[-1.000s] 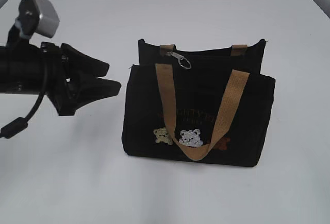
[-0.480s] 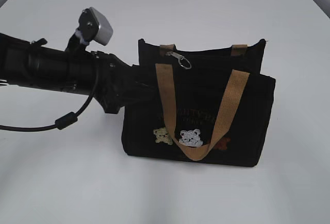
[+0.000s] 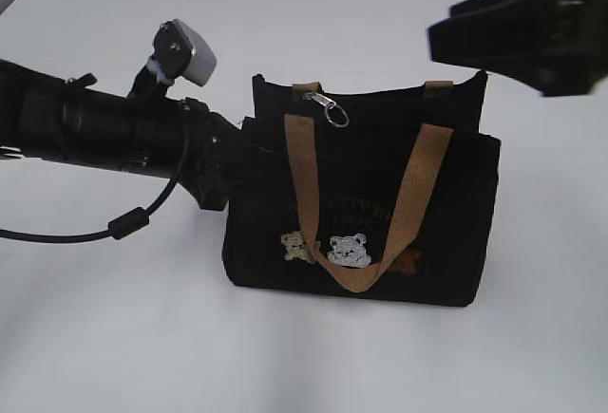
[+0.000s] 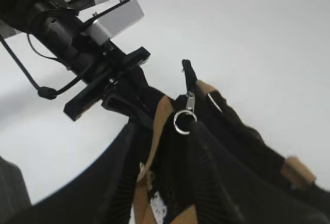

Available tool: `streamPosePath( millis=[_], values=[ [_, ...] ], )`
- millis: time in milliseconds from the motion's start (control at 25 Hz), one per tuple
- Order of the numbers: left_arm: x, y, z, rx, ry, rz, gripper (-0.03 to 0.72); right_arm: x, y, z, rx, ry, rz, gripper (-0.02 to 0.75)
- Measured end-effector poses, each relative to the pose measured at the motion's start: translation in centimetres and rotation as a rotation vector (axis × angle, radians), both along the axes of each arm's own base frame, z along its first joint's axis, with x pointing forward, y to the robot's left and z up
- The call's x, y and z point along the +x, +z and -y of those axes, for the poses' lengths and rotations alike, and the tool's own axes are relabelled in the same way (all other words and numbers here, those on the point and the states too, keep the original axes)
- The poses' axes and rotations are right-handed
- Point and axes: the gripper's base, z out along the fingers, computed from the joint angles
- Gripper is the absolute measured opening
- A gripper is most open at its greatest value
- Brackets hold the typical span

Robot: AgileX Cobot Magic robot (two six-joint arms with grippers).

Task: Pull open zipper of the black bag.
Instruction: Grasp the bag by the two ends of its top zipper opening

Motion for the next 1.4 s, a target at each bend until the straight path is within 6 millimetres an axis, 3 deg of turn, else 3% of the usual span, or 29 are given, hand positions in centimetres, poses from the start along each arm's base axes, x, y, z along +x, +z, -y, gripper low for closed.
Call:
streamPosePath(
  millis=[120,240,480,640,760,840,1120,1160,1240,1400],
  values=[
    [-0.1,0.5,-0.1,0.015,-0.002,0.019,0.063,3.5,-1.7,-3.2,-0.117,0.031,0.002,0.264],
    [-0.1,0.9,-0.2,0.024,0.006,0.036,0.063,5.2,-3.7,-6.0,-0.231,0.054,0.025,0.267],
    [-0.1,0.9,-0.3,0.029,0.007,0.039,0.063,6.4,-6.8,-8.5,-0.38,0.027,0.082,0.379],
    [-0.1,0.9,-0.3,0.029,0.007,0.039,0.063,6.7,-8.3,-9.5,-0.424,0.036,0.087,0.406],
    [-0.1,0.9,-0.3,0.03,0.008,0.039,0.063,7.0,-8.5,-9.5,-0.439,0.014,0.102,0.355],
    [-0.1,0.9,-0.3,0.029,0.008,0.039,0.063,7.2,-8.4,-9.3,-0.446,-0.021,0.123,0.232],
    [-0.2,0.9,-0.2,0.027,0.001,0.039,0.063,6.4,-5.6,-8.7,-0.387,-0.059,0.177,0.207],
    [-0.2,0.9,-0.3,0.029,0.003,0.04,0.063,6.2,-5.0,-8.5,-0.368,-0.058,0.174,0.111],
    [-0.1,0.9,-0.3,0.031,0.004,0.04,0.063,5.7,-4.0,-7.6,-0.305,-0.051,0.127,0.013],
    [-0.1,0.9,-0.3,0.032,0.005,0.04,0.063,5.8,-3.5,-3.6,-0.2,-0.068,-0.086,-0.001]
  ],
)
